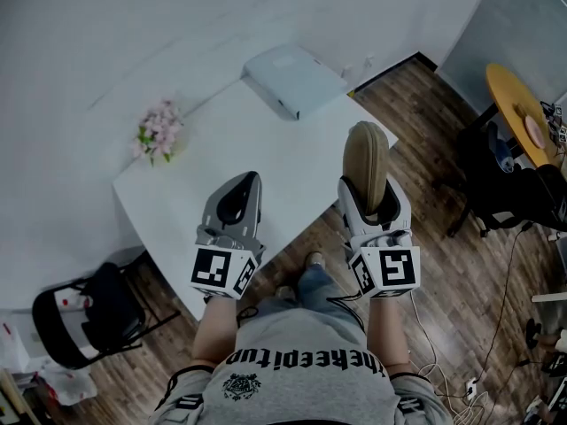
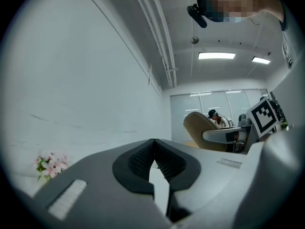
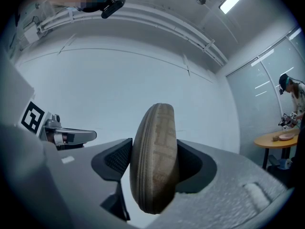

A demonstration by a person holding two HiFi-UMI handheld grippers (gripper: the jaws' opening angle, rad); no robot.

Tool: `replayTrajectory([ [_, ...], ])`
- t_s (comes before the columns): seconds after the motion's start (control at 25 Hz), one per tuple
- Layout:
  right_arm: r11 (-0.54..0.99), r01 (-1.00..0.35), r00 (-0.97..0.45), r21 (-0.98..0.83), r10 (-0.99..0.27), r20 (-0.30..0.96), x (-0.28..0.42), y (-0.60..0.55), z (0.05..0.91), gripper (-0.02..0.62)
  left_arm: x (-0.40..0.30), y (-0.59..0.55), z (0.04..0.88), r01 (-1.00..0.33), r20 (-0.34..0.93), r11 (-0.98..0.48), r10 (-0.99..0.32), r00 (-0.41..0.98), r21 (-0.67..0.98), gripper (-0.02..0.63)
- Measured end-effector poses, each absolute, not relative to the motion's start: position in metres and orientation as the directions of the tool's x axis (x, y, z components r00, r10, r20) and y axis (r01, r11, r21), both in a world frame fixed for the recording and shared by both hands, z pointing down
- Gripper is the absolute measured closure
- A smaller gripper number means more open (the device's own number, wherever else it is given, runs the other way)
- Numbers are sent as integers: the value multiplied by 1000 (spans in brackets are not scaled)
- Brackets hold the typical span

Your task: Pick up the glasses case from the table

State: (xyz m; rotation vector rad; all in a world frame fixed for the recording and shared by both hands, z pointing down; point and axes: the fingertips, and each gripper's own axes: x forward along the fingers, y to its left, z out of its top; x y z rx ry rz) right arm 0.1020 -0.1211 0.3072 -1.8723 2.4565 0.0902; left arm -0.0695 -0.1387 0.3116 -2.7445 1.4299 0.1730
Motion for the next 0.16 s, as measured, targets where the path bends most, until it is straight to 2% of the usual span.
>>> replayTrajectory([
  [0.16, 263, -965, -263, 19, -962, -78, 97, -119, 308, 327, -74, -137, 312, -819, -115, -574, -814, 569, 16, 592],
])
